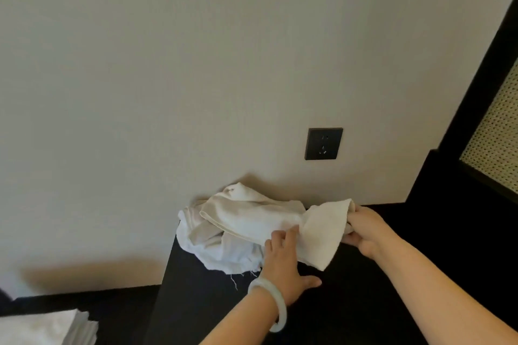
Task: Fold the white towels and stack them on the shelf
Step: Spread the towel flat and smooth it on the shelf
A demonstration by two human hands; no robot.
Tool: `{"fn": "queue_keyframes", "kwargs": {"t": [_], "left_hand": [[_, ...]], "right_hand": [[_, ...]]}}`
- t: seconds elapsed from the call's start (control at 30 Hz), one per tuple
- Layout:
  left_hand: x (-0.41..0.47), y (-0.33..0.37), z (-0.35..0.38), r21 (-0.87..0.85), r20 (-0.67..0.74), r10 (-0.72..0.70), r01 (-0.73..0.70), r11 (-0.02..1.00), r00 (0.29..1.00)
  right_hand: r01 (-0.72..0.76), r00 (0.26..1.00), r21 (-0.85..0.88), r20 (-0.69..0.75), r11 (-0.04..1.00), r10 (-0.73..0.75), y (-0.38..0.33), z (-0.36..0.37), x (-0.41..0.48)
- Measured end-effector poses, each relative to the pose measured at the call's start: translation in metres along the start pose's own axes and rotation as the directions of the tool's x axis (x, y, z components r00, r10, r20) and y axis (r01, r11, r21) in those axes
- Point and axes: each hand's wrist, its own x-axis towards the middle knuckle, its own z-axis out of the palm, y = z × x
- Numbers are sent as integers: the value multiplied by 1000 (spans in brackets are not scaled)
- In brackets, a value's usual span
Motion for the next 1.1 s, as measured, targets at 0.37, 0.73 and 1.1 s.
{"fn": "queue_keyframes", "kwargs": {"t": [0.37, 0.73, 1.1], "left_hand": [[27, 73, -16, 35, -92, 285, -283, 958, 954], [32, 89, -38, -203, -182, 295, -330, 922, 938], [24, 92, -72, -169, -124, 280, -298, 940, 952]], "right_hand": [[400, 916, -486, 233, 777, -325, -8, -68, -11], [617, 776, -242, 341, 749, -530, -25, -83, -36], [534, 737, 270, 315, 801, -598, -68, -113, -26]]}}
